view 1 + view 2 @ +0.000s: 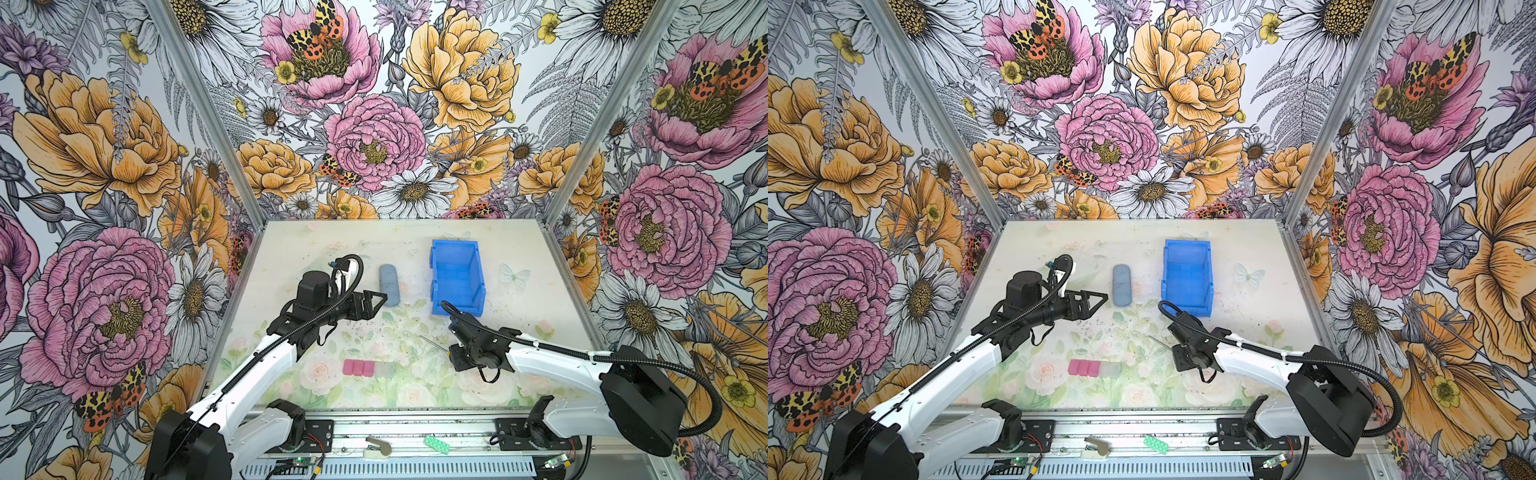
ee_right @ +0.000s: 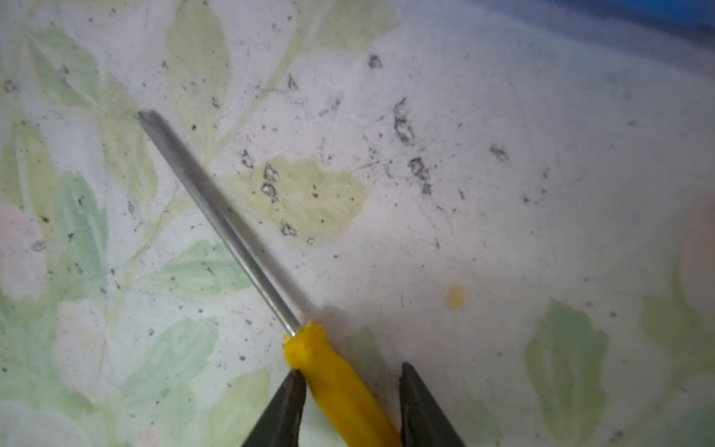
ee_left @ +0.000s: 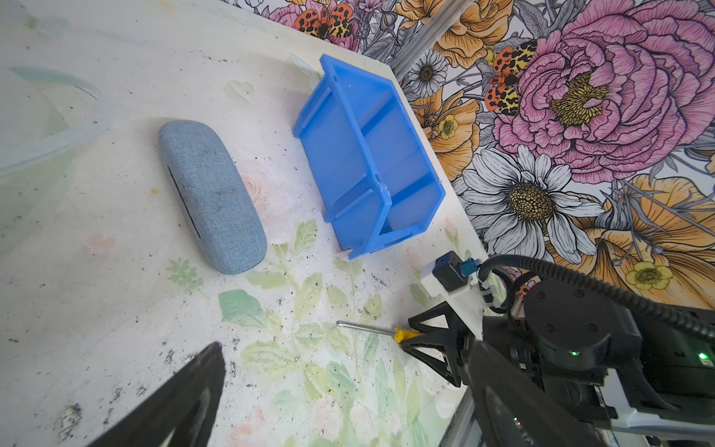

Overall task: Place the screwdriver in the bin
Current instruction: 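Lower the right gripper and close it on the yellow screwdriver handle, then lift the screwdriver with the right gripper and carry it over the blue bin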

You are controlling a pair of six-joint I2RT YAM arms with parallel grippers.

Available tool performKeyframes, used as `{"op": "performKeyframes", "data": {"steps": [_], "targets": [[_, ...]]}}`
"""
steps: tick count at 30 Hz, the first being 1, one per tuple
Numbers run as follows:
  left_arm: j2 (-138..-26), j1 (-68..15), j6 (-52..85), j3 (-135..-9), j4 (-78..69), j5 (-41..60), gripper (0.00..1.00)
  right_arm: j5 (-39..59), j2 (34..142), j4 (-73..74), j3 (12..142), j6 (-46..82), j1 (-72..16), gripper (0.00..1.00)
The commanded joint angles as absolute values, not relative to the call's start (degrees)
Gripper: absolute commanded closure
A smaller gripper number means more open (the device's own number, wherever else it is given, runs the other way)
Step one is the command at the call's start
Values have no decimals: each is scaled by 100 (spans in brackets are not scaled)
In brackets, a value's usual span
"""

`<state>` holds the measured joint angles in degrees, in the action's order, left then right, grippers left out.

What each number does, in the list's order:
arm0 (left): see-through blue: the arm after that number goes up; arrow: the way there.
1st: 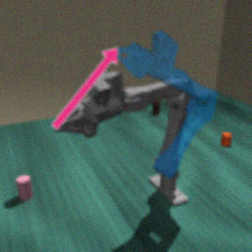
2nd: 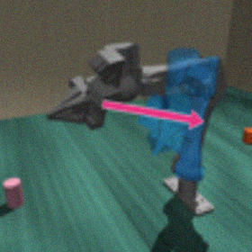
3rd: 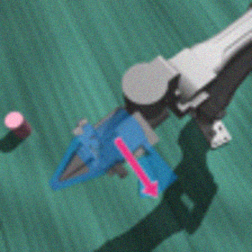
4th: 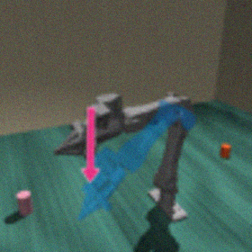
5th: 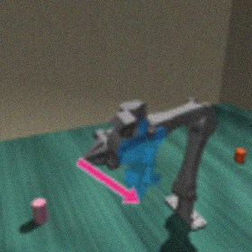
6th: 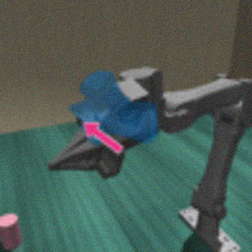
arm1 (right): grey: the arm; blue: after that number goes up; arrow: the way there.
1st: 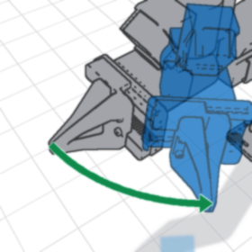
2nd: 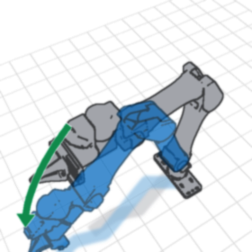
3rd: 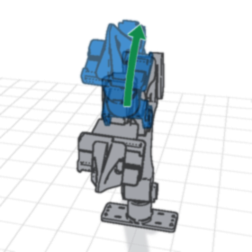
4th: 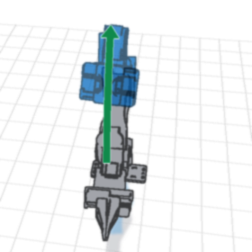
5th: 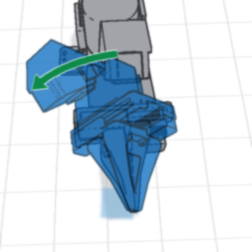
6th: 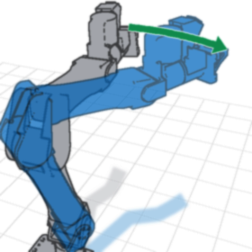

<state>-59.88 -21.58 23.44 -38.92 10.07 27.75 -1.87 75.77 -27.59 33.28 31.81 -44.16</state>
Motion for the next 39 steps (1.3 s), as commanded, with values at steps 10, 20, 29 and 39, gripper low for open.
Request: {"op": "performKeyframes", "data": {"steps": [10,20,29,39], "targets": [[-5915,-2153,2154,-3826,928,2720,1,-278,7785,-2773,3498,3176,-4776,89],[-5845,-2153,2170,-3857,650,3106,1,-368,7076,-2794,3671,3397,-4894,100],[-5989,-2487,1871,-4278,851,3406,1,-660,6749,-2905,4330,3553,-4831,100],[-6326,-2945,1334,-4895,1288,3501,1,-867,6637,-2937,4931,3604,-4572,100]]}}
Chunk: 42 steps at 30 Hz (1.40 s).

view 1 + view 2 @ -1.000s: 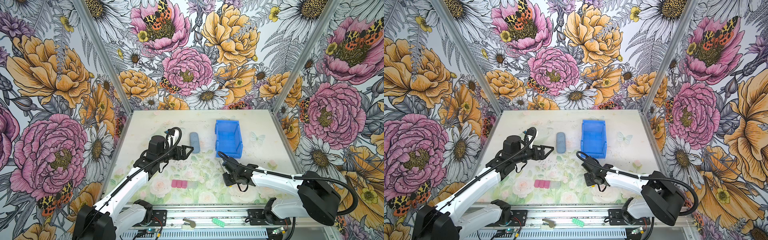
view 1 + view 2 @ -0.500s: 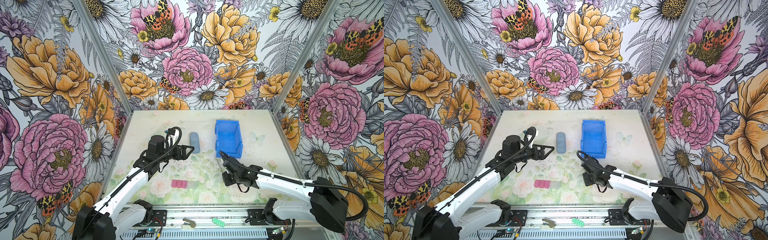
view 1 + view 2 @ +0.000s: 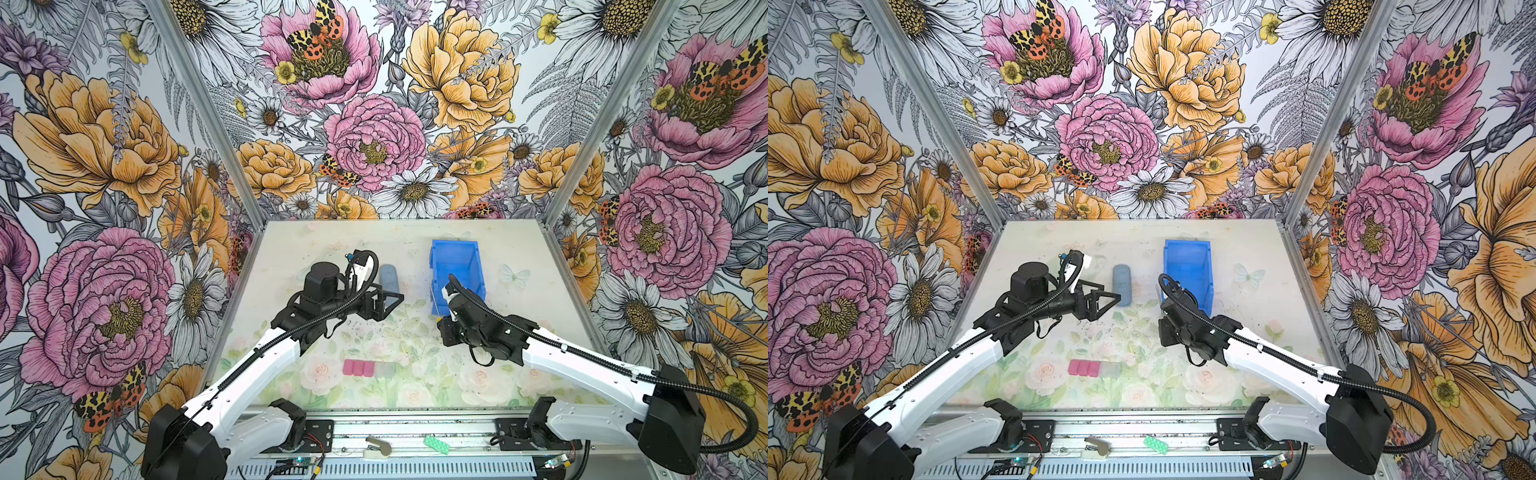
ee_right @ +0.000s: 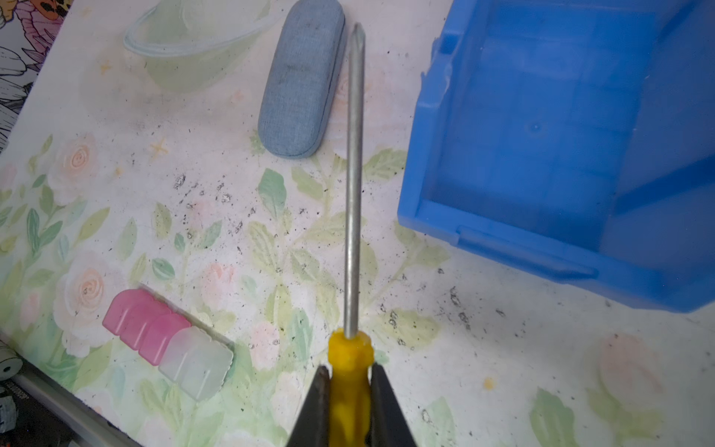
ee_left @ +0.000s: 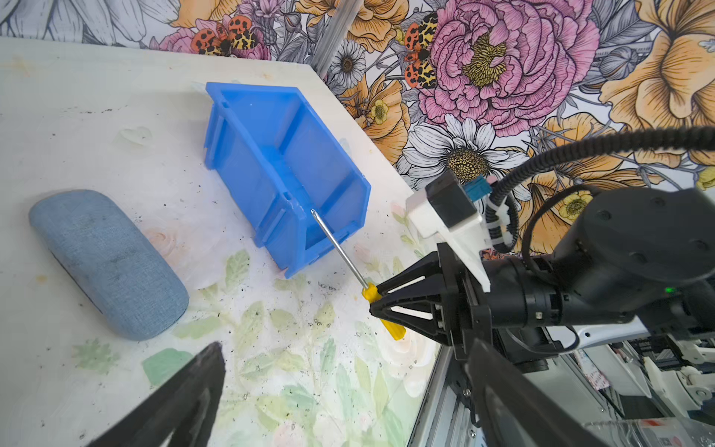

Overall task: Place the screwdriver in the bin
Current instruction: 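Lift the screwdriver with the right gripper and carry it over the blue bin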

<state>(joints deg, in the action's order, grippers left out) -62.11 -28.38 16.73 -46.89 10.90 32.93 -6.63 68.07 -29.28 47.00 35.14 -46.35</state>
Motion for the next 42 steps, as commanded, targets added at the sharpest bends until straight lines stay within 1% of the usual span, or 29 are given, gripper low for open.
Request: {"op": "performKeyframes", "data": {"steps": [1,11,17,21,29,37,42], "targets": [[-6392,-2994,1270,-4978,1336,3510,1,-870,6619,-2948,4969,3619,-4417,100],[-6955,-3526,1156,-5437,1231,3340,1,-536,7010,-3010,5494,3309,-3508,100],[-7375,-3901,1265,-5624,923,3192,1,-440,7556,-3041,5908,3088,-3105,100],[-7653,-4126,1245,-5812,983,2898,1,-415,7954,-3040,6185,3017,-2886,100],[-8022,-4252,1311,-5811,824,2629,1,-203,8693,-3024,6532,2929,-2490,100],[-8269,-4289,1466,-5781,704,2285,1,-246,9325,-3008,6793,2918,-2317,100],[-8382,-4331,1681,-5766,746,1752,1,-214,9628,-3013,6875,2892,-2209,100]]}}
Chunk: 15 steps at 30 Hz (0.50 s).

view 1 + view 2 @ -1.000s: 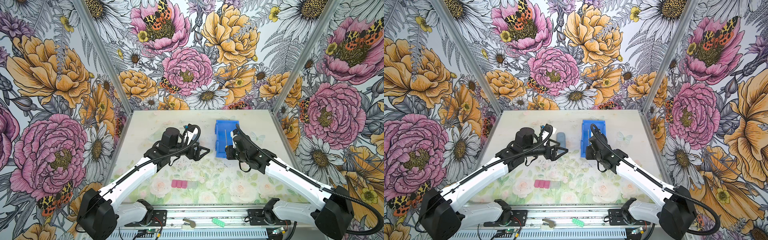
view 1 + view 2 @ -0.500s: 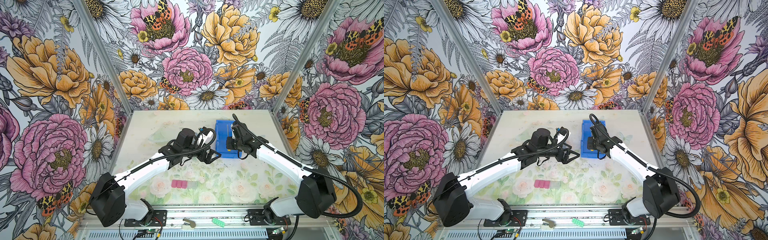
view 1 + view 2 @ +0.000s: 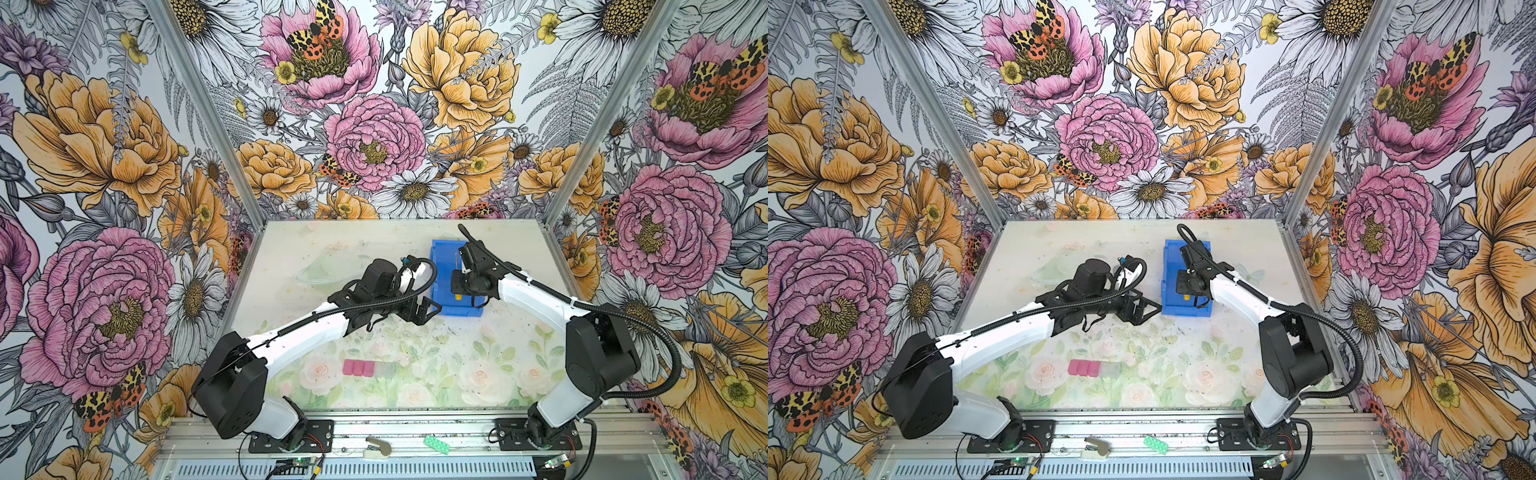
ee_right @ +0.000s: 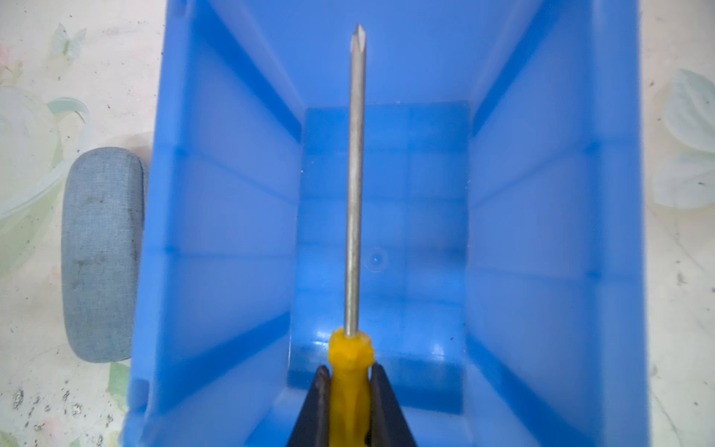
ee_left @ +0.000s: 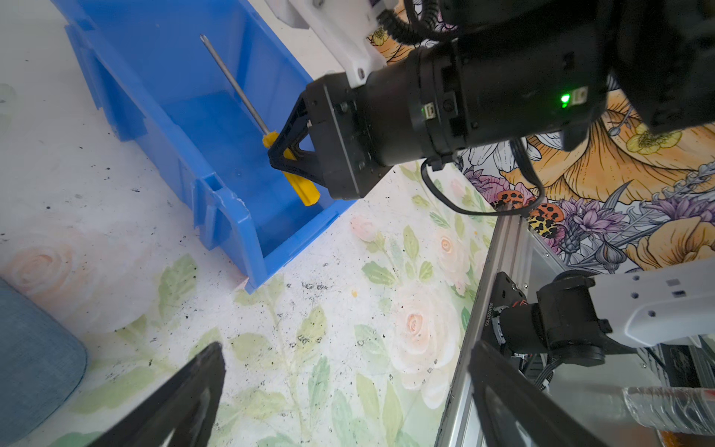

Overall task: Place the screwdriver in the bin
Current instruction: 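Lift the screwdriver with the right gripper and carry it over the blue bin, then lower the screwdriver into the blue bin and open the right gripper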

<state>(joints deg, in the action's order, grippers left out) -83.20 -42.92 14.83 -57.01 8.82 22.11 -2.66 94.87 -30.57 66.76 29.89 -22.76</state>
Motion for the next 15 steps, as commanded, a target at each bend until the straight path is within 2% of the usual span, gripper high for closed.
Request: {"op": "performKeyframes", "data": {"steps": [1,15], "targets": [[-8422,-4333,1750,-5763,752,1694,1,-207,9693,-3012,6897,2902,-2200,100],[-8515,-4438,1923,-5621,626,1635,1,-280,10491,-2991,7287,2874,-2169,100]]}}
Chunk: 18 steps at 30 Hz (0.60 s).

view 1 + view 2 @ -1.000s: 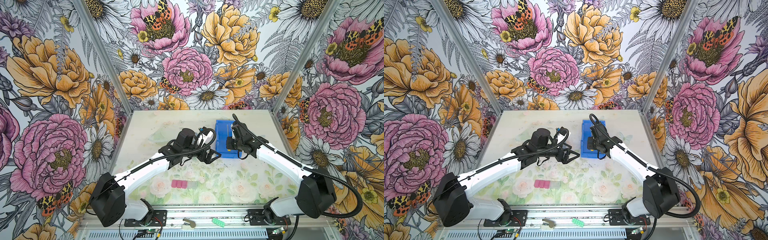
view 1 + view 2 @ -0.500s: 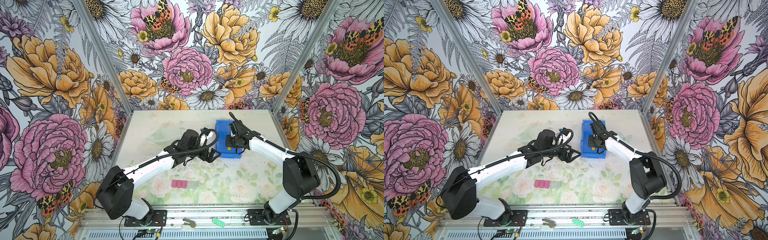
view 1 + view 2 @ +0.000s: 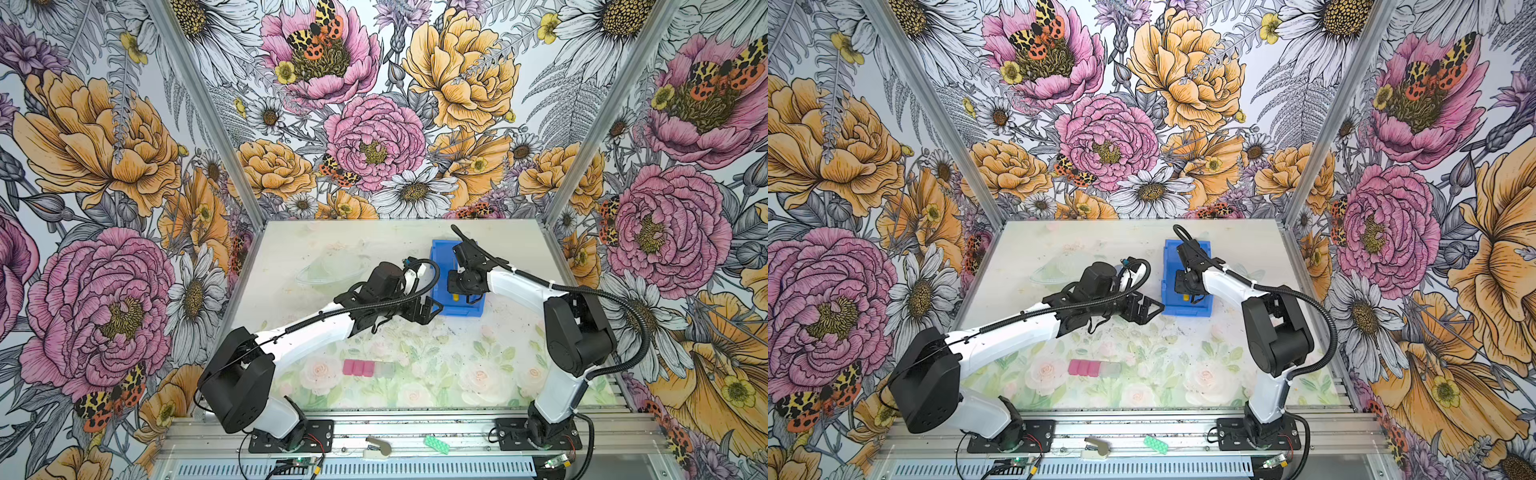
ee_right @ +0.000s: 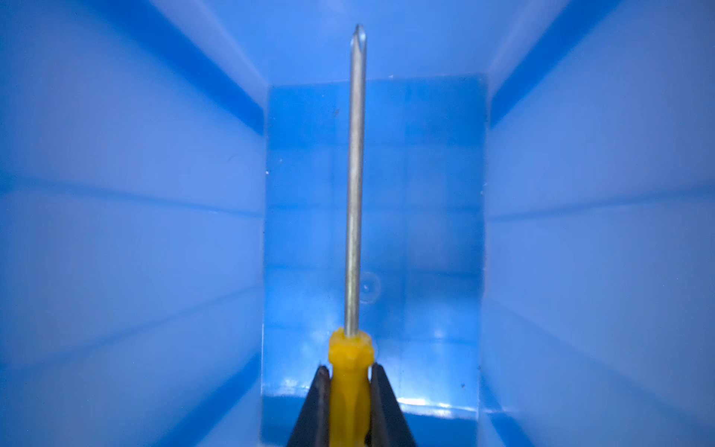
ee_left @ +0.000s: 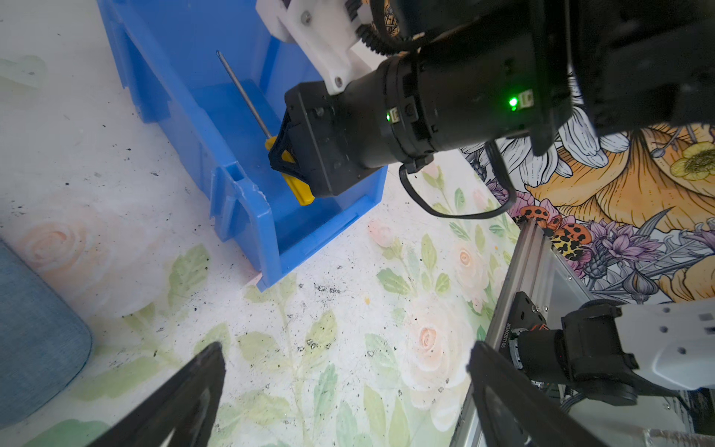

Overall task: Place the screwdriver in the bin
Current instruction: 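Lower the screwdriver into the blue bin and open the right gripper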

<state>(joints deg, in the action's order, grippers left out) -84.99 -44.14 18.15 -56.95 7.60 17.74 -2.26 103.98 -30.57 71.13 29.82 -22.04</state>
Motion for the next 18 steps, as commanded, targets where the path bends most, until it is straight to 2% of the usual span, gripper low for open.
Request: {"op": "performKeyframes", "data": {"steps": [1,4,10,12,18], "targets": [[-8512,-4430,1939,-5609,615,1630,1,-280,10525,-2988,7291,2867,-2165,100],[-8466,-4411,1979,-5557,576,1596,1,-273,10589,-2988,7300,2855,-2160,100],[-8271,-4286,2109,-5306,387,1570,1,-270,10608,-2920,7308,2899,-2157,90],[-8221,-4254,2129,-5252,391,1558,1,-300,10595,-2918,7322,2911,-2160,85],[-8015,-4195,2123,-5164,463,1487,1,-295,10316,-2914,7335,2878,-2178,61]]}}
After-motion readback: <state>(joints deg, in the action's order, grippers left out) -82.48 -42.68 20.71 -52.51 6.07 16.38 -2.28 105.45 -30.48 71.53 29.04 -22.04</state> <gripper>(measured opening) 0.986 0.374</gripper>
